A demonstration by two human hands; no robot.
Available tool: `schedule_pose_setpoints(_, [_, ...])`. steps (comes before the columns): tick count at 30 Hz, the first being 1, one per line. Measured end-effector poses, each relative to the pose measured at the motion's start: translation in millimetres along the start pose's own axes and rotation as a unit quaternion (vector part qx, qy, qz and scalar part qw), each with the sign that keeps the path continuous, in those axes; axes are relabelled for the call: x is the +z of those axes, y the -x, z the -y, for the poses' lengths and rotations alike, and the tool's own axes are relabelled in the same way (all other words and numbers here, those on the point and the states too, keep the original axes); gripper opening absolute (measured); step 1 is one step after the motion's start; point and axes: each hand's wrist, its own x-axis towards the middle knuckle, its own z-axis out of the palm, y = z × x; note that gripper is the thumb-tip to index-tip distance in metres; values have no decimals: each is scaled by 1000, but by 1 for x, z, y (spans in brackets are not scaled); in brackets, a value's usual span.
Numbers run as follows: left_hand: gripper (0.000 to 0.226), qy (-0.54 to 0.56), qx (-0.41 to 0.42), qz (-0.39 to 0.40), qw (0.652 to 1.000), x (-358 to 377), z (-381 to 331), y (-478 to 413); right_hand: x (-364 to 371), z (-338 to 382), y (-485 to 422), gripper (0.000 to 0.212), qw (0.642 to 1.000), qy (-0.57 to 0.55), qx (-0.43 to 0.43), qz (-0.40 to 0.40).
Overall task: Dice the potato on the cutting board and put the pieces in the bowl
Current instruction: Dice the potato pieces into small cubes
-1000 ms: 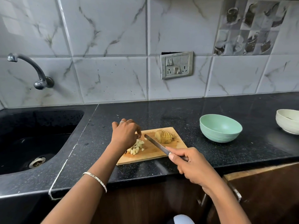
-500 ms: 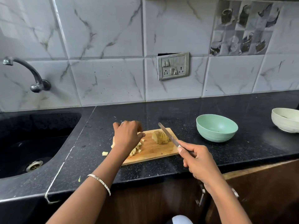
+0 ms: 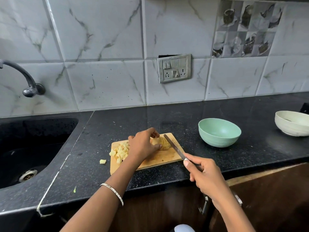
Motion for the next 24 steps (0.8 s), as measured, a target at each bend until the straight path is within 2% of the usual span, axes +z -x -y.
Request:
schedule_pose_setpoints(14, [25, 44, 12, 0, 999, 1, 1, -3, 7, -1, -2, 29, 1000, 2, -24, 5])
schedule_pose_setpoints(24, [26, 119, 10, 5, 993, -1, 12, -3, 6, -2, -1, 28, 1000, 13, -27, 1])
